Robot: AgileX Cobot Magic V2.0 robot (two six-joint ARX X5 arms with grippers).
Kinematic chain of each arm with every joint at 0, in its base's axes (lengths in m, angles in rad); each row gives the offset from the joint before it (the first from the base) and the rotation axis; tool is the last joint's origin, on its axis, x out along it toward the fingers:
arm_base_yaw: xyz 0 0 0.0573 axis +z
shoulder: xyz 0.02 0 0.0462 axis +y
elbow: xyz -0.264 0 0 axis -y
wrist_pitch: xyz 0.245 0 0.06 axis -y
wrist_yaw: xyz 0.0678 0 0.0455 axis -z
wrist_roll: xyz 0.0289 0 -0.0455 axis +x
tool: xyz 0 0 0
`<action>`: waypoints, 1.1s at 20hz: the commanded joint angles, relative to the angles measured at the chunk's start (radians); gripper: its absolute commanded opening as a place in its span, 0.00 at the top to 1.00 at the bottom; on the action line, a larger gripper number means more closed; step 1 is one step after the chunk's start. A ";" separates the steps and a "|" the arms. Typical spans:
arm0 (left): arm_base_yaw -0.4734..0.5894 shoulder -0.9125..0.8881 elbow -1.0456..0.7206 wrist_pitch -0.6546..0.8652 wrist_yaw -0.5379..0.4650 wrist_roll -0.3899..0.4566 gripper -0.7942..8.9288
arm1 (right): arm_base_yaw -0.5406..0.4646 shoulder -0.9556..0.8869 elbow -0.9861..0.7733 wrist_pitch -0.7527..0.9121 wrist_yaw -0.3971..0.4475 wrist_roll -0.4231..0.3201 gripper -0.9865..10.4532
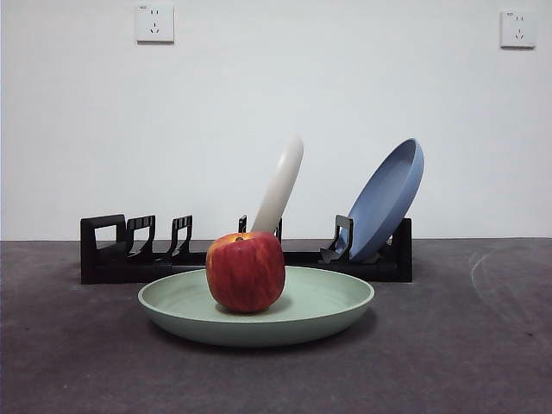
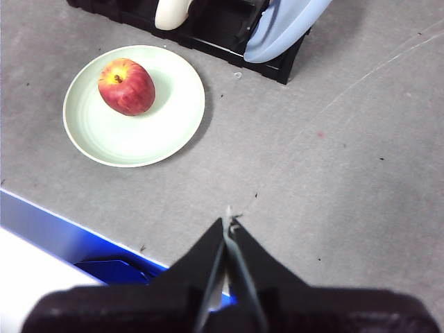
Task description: Take the green plate from the plate rack,put the plate on the table,take the apple from the table,put the apple in the plate
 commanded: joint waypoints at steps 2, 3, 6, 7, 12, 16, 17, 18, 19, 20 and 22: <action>0.085 -0.032 -0.005 0.003 0.016 -0.003 0.92 | 0.002 0.000 -0.006 -0.023 0.011 0.010 0.91; 0.135 -0.047 -0.005 0.004 0.018 0.012 0.92 | 0.002 0.000 -0.006 -0.023 0.011 0.010 0.91; 0.314 -0.105 -0.009 0.072 0.009 0.015 0.92 | 0.002 0.000 -0.006 -0.023 0.011 0.010 0.91; 0.377 -0.129 -0.021 0.130 0.007 0.024 0.92 | 0.002 0.000 -0.006 -0.023 0.011 0.010 0.91; 0.666 -0.307 -0.335 0.560 0.109 0.034 0.92 | 0.002 0.000 -0.006 -0.023 0.011 0.010 0.91; 0.805 -0.457 -0.745 0.912 0.275 0.079 0.92 | 0.002 0.000 -0.006 -0.023 0.011 0.010 0.91; 0.833 -0.487 -0.835 0.985 0.315 0.087 0.92 | 0.002 0.000 -0.006 -0.023 0.011 0.010 0.91; 0.858 -0.517 -0.914 1.047 0.346 0.089 0.92 | 0.002 0.000 -0.006 -0.023 0.011 0.010 0.91; 0.881 -0.554 -0.987 1.093 0.369 0.089 0.92 | 0.002 0.000 -0.006 -0.023 0.011 0.010 0.91; 0.896 -0.582 -1.035 1.118 0.378 0.089 0.92 | 0.002 0.000 -0.006 -0.023 0.011 0.010 0.91; 0.926 -0.646 -1.115 1.138 0.377 0.089 0.92 | 0.002 0.000 -0.006 -0.023 0.011 0.010 0.91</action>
